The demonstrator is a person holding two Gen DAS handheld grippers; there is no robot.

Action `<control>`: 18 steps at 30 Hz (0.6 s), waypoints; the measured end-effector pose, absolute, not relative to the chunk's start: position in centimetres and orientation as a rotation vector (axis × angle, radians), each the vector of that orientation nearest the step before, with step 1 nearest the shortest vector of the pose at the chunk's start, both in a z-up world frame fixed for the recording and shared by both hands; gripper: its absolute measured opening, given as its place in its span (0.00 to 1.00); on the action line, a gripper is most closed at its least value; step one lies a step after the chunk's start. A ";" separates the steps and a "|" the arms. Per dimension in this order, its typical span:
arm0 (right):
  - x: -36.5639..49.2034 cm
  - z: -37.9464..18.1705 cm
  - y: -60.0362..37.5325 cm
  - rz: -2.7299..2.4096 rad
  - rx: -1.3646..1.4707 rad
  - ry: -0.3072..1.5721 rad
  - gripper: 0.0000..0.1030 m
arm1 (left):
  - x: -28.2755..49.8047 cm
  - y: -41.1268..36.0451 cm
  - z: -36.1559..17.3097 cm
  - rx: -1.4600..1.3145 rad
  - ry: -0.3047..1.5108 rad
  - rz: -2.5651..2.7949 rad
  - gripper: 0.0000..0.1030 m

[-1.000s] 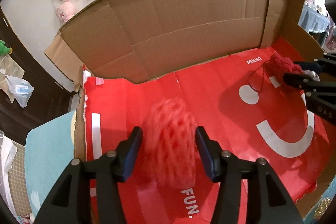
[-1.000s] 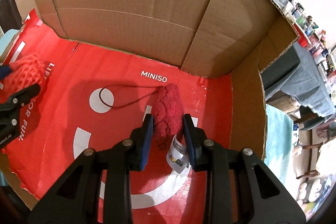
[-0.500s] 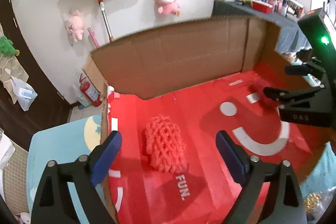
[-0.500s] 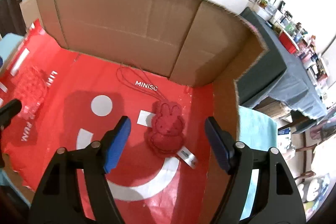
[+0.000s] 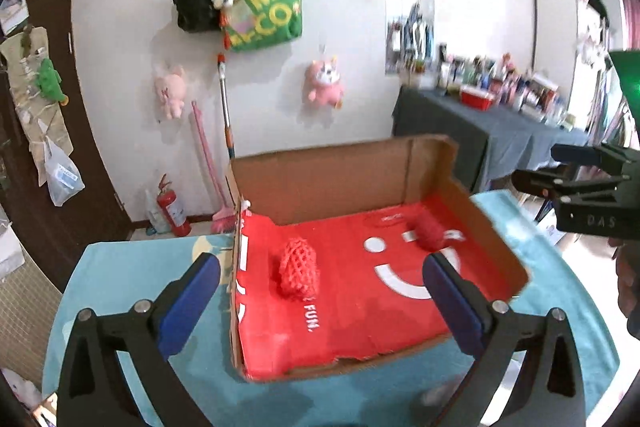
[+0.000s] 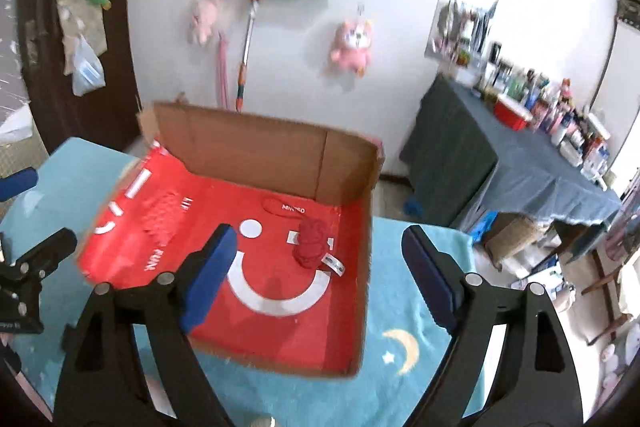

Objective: Organize soft objects
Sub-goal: 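Withdraw both tools from the box back toward the remaining items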

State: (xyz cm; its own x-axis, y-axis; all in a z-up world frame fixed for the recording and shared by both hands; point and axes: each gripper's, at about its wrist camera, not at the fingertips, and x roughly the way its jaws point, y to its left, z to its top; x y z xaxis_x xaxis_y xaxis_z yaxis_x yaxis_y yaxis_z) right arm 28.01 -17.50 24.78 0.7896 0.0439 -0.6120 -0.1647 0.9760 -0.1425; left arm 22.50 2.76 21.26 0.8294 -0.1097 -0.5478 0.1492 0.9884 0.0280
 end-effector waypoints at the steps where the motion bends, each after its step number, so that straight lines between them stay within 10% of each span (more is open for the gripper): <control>1: 26.9 25.3 -17.8 0.115 -0.192 0.635 0.83 | 21.4 2.7 21.8 0.066 0.555 -0.138 1.00; 18: 8.2 27.8 -19.9 0.137 -0.173 0.388 0.94 | 6.5 2.8 23.2 -0.009 0.326 -0.175 1.00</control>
